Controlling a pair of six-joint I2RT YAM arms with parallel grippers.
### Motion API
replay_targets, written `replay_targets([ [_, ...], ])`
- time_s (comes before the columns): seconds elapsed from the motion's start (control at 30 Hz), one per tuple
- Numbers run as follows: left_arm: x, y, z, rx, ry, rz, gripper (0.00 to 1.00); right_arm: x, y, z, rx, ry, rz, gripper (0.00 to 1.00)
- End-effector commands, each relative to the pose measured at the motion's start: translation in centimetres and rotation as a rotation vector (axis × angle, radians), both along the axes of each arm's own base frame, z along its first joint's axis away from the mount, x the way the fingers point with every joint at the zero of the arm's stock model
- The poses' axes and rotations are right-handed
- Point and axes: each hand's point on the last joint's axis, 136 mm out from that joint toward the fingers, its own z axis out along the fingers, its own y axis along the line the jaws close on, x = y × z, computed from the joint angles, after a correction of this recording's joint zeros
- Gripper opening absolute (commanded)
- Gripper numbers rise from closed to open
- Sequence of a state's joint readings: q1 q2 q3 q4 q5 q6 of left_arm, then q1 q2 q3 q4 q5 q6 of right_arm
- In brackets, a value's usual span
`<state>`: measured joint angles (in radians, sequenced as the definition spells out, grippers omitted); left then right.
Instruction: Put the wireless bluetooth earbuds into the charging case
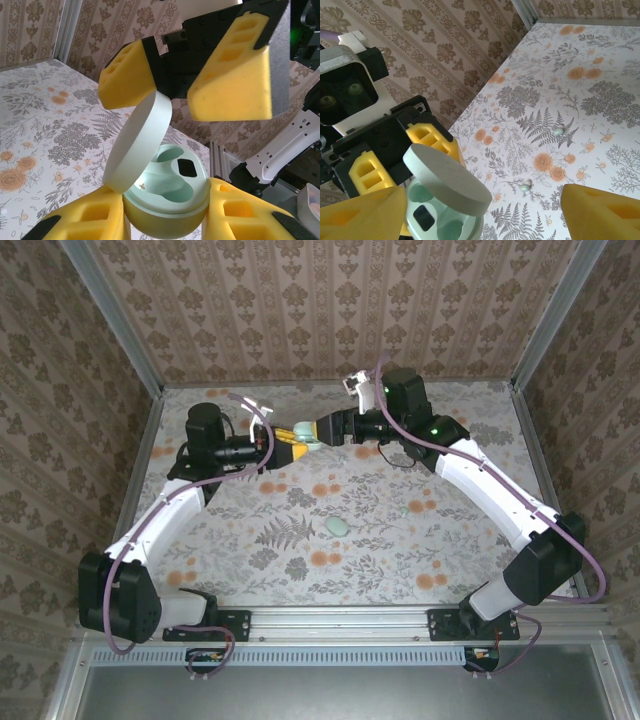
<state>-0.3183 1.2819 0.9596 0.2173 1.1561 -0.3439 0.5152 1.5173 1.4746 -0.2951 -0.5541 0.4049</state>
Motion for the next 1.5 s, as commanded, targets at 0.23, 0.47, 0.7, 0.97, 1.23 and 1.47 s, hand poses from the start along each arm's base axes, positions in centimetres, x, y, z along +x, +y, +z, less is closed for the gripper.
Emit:
replay_targets([
  [0.23,0.8,1.6,0.0,-0.006,0.000,0.055,0.16,-0.7,0.2,3.4,0.083,-0.022,0.002,0.82],
  [0.47,1.3,3.2,-0.4,-0.009,0.026,0.089,0.16,1.7,-1.3,1.6,0.002,0.040,-0.163,0.81],
  [0.7,1.7,5.8,-0.7,-0.015,0.054,0.144,0.16,5.9,-1.4,-3.6,-0.096,0.191,-0.314,0.80],
  [0.97,0.8,8.6,-0.5,-0.003,0.049,0.218,0.16,9.8,3.2,-11.5,-0.227,0.354,-0.336,0.74],
  [1.23,-0.7,9.5,-0.8,0.006,0.054,0.237,0.16,12.0,8.8,-18.3,-0.241,0.459,-0.295,0.61],
  [1.47,-1.8,10.0,-1.1,0.011,0.059,0.246,0.16,12.3,12.4,-22.5,-0.304,0.475,-0.273,0.44],
])
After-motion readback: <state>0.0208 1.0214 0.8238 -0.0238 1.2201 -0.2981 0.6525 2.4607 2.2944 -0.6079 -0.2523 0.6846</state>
